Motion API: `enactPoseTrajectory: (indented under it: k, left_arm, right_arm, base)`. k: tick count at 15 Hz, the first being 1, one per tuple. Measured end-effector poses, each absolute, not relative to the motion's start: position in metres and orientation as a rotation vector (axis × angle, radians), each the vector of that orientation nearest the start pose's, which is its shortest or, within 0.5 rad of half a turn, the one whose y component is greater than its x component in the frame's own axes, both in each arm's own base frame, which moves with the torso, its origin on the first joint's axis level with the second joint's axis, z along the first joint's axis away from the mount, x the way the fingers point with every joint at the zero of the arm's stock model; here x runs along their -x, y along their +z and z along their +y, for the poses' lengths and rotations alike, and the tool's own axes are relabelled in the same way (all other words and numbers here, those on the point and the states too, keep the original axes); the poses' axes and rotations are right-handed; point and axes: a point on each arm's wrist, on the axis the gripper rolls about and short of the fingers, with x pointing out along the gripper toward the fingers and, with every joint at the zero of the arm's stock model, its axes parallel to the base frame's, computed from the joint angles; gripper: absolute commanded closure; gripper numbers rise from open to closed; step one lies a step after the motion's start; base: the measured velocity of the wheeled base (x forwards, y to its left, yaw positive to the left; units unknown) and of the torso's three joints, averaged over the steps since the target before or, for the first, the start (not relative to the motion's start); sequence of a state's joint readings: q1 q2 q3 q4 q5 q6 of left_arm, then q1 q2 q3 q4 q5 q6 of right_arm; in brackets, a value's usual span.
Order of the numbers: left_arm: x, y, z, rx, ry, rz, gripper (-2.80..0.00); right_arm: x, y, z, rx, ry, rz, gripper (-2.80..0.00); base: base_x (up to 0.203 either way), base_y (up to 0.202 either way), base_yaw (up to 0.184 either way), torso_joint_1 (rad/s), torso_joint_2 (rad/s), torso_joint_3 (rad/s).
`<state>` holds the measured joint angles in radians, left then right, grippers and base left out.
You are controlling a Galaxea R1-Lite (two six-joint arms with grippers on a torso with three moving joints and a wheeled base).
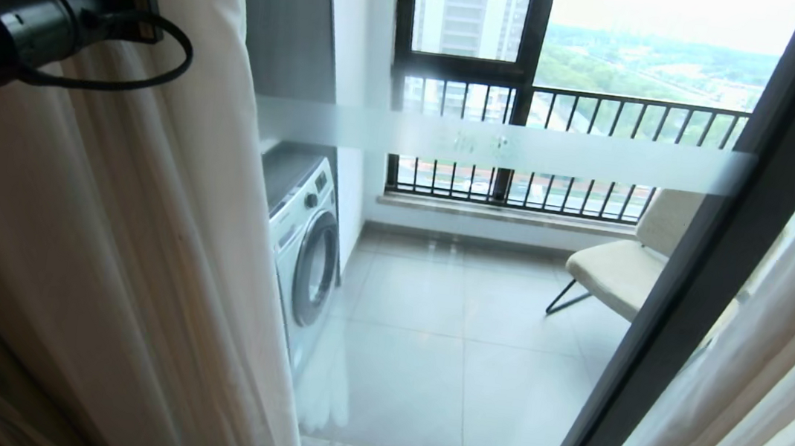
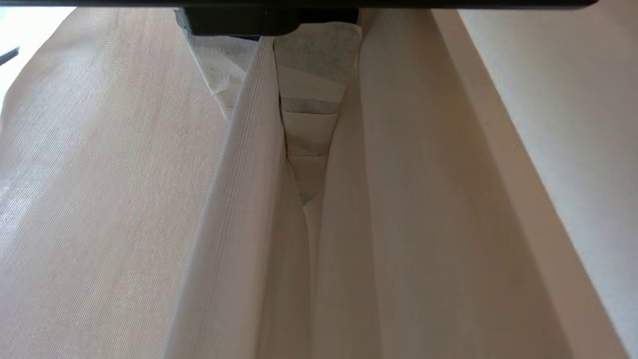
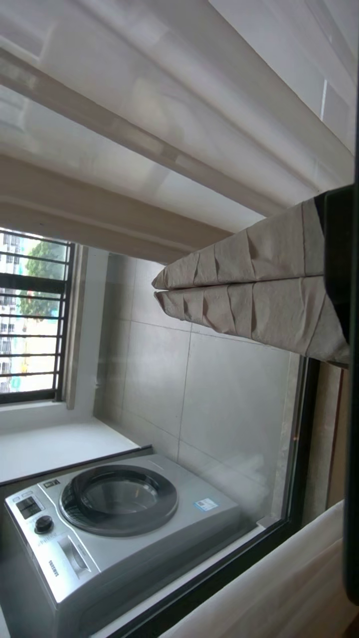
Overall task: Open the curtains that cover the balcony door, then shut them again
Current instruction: Pull the inner curtains open on both sides
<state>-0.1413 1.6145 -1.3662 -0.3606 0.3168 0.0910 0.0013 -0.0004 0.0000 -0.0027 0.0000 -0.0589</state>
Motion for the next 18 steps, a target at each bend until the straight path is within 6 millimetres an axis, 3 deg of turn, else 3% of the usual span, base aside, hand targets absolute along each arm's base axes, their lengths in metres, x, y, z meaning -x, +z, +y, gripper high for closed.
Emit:
enactPoseTrajectory:
  k: [12, 18]
  left_arm:
    - [-0.2987, 0.3393, -0.0356, -0.068, 0.182, -0.096, 0.0]
    - [-0.2983, 0.3402, -0.0359, -0.065, 0.173, -0.097, 0.0]
  right_arm:
    - [0.0228, 0.0757, 0.0, 0.059, 0.001, -0.003, 0.0]
    - [0.0228, 0.0757, -0.0001, 0.059, 0.003, -0.003, 0.0]
  base:
    - [0.0, 0.19, 0.001, 0.002, 0.0, 0.004]
    - [0.0, 0.029, -0.001, 0.001, 0.0, 0.001]
